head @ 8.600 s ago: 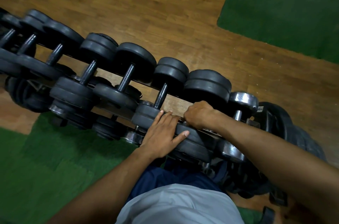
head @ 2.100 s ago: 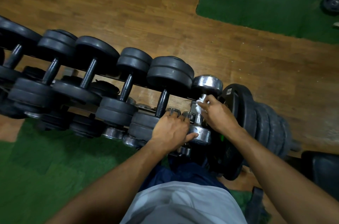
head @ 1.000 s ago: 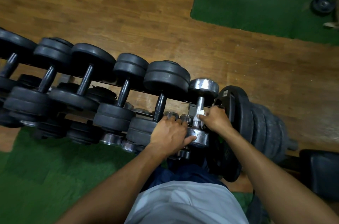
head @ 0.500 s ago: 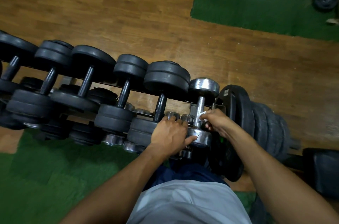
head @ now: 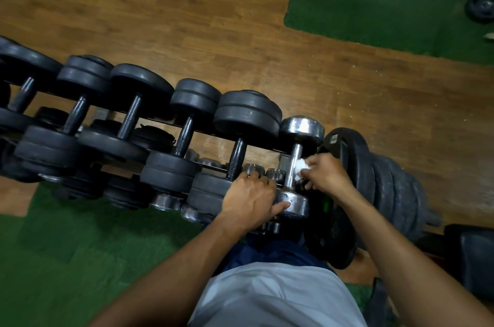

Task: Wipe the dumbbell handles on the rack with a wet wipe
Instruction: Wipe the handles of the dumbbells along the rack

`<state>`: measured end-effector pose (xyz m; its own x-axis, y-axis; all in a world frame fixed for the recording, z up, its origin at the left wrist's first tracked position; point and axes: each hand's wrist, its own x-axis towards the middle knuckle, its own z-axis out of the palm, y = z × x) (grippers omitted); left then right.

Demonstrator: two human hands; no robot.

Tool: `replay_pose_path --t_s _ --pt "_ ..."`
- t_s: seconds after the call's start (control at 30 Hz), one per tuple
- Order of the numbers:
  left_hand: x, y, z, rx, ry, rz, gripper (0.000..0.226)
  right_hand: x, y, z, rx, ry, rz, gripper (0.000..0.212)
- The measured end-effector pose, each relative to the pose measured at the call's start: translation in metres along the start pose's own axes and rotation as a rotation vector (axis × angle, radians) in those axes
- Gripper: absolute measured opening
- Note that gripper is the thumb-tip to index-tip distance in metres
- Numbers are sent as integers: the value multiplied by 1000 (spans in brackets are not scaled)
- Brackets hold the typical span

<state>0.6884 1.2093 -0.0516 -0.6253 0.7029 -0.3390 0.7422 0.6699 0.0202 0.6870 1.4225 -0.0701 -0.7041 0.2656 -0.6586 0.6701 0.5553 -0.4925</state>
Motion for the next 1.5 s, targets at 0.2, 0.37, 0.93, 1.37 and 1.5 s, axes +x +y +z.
replay_pose_path --t_s 0.2,0.37,0.93,1.37,1.5 --pt "1 0 -1 -2 -10 -1 73 9 -21 -11 -649 386 -467 32" --pt "1 1 -2 9 -16 -3 73 21 -29 -3 -954 298 -594 11" --pt "0 1 -7 23 -39 -11 72 27 -50 20 -1045 -190 -473 38" --pt "-2 1 -10 23 -26 -12 72 29 -56 16 -1150 -43 -517 24" --pt "-2 1 -12 14 -12 -21 69 28 -48 26 -1027 -304 -446 34"
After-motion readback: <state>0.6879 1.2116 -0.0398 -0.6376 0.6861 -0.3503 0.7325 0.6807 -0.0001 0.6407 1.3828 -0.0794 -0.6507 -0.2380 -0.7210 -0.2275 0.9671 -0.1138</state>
